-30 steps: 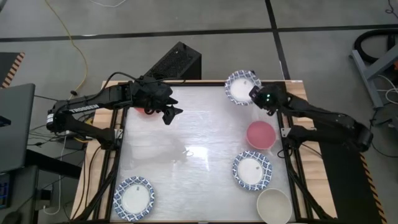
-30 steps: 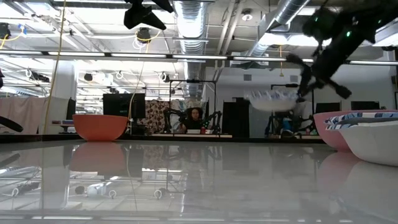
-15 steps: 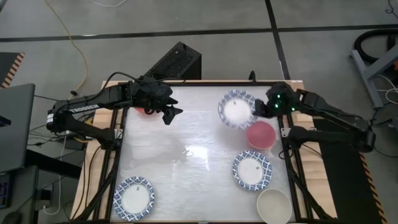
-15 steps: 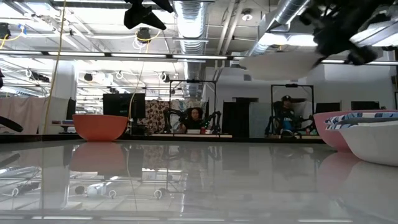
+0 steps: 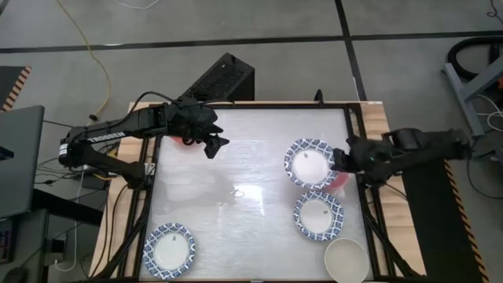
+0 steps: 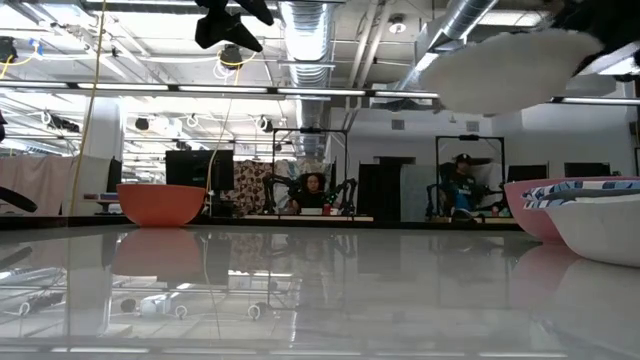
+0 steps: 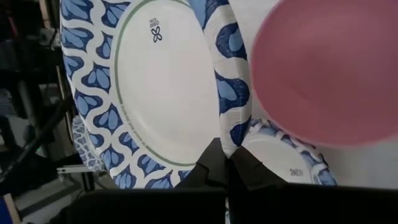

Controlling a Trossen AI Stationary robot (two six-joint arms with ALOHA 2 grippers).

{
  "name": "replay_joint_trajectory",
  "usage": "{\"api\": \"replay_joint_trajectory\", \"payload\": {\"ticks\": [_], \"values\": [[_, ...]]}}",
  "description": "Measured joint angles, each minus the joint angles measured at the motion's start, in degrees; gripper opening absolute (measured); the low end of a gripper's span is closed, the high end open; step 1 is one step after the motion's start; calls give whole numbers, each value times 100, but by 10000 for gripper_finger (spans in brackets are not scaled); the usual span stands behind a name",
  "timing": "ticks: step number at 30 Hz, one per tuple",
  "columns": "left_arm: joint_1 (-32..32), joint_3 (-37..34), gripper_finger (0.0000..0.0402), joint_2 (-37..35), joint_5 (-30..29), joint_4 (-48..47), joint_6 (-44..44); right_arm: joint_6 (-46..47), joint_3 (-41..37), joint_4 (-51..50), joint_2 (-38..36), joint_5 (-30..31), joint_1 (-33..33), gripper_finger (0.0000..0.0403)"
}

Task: Nest bowls inside each other by size order
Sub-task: Stack the top right blue bowl on top of the bottom right blue bowl

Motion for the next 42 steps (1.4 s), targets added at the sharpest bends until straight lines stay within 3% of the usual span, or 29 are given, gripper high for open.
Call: {"api": "replay_joint_trajectory", "payload": {"ticks": [7,13,34,42], "values": [[-1,0,245,0,0,0,2,2177,7,-669,390,1094,1969,7],[-1,0,245,0,0,2,2,3264,4,-893,828,1227,2879,7],[-1,0,245,0,17,-2,-39,3625,2,-323,1698,870,4023,7],[0,0,245,0,17,-2,-39,3688,2,-327,2077,484,4074,7]]}}
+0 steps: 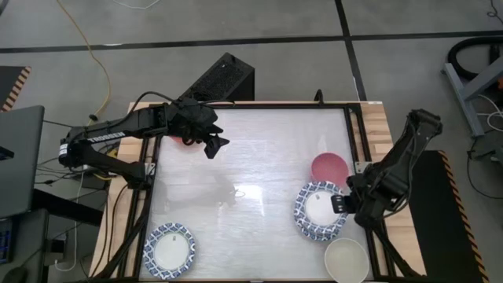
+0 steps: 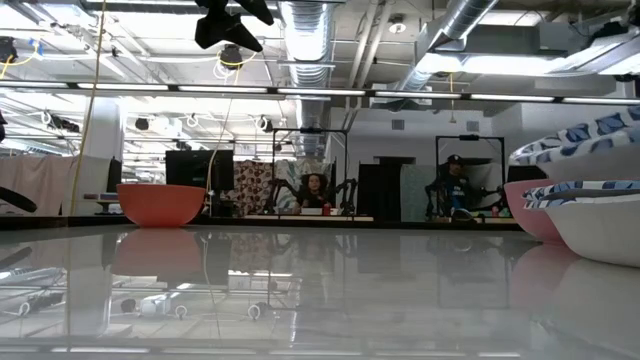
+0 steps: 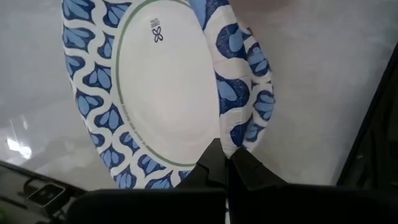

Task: Nest bowls inside each other by size order
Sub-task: Stack the top right blue bowl on top of the bottom right blue bowl

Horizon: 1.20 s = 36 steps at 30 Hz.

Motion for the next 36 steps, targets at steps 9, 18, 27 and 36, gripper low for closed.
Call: {"api": "replay_joint_trajectory", "payload": {"ticks": [9,18,27,36], "values": [[0,0,245,0,-7,1,0,2,0,315,148,-88,41,10],[0,0,245,0,-12,0,1,0,-2,500,357,-131,90,11],[0,0,245,0,-24,33,2,-4,-2,554,603,-144,90,13],[0,0,245,0,-22,48,2,-151,-2,483,717,-144,50,36]]}}
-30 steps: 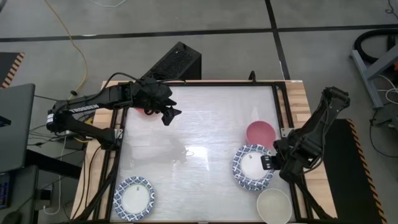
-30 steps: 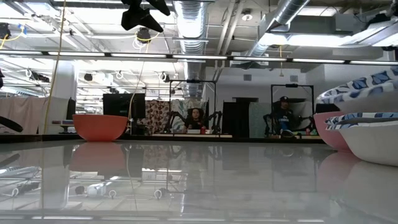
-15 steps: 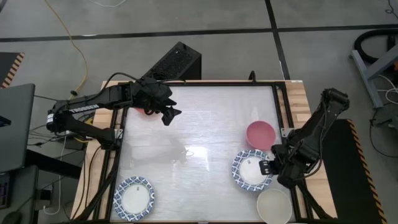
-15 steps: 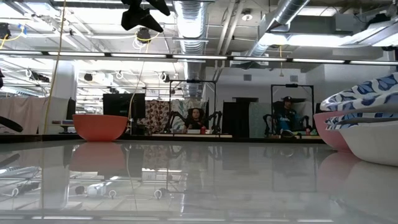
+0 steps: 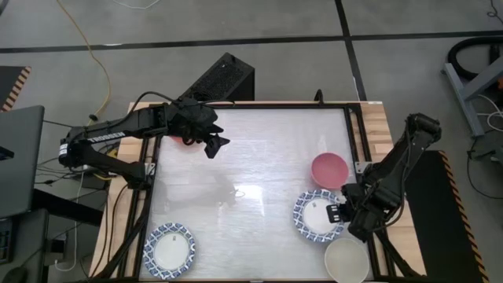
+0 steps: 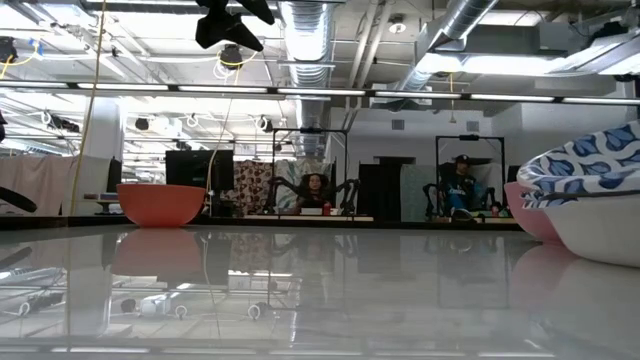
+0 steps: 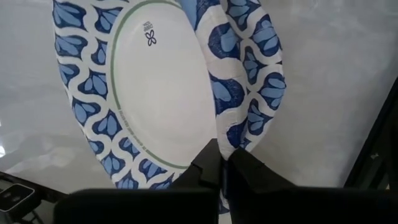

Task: Nest bowls inside each other by size order
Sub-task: Stack the top right blue bowl on top of the bottom right blue bowl

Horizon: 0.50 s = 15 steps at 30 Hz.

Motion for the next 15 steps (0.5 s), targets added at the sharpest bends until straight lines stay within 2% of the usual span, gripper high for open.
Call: {"api": "replay_joint_trajectory", "payload": {"ticks": [15], "values": [[0,0,245,0,-2,29,44,-216,0,-8,-10,-14,-163,91]]}}
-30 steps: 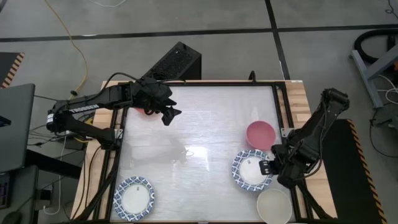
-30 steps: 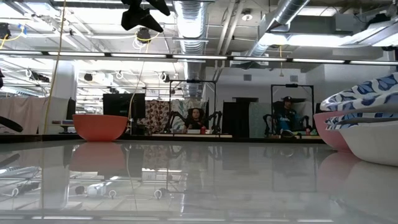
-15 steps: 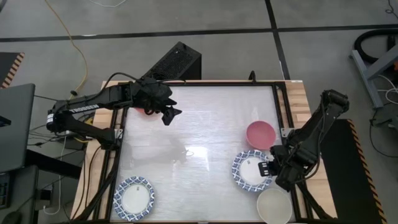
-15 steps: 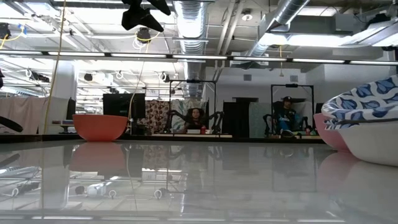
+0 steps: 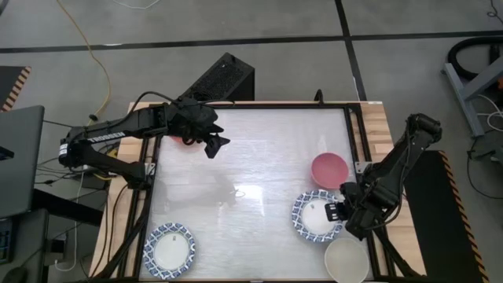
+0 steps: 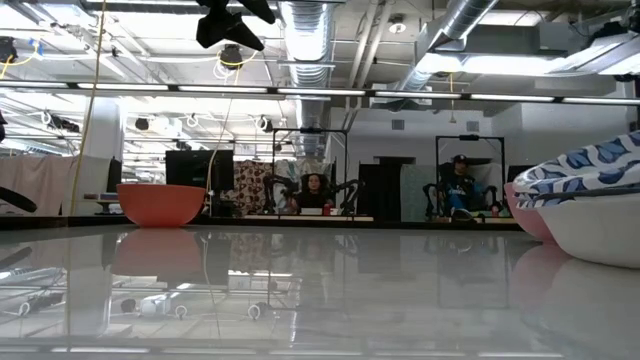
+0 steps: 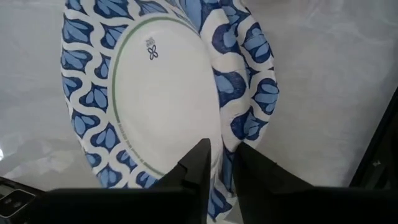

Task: Nest bowls inside each other by size order
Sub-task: Stack the top right blue bowl on top of the bottom right blue bowl, then stack the left blue bowl on top of the right blue bowl

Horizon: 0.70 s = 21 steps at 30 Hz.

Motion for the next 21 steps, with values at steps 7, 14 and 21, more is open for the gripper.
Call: {"api": "replay_joint_trajectory", "payload": {"ticks": [7,14,21], "values": [[0,0,245,0,-29,-4,0,-42,0,-89,0,-163,-26,131],[0,0,245,0,-33,-4,0,-39,0,-181,-2,-316,-24,181],[0,0,245,0,-18,-7,2,-45,0,-179,-2,-152,-26,200]]}}
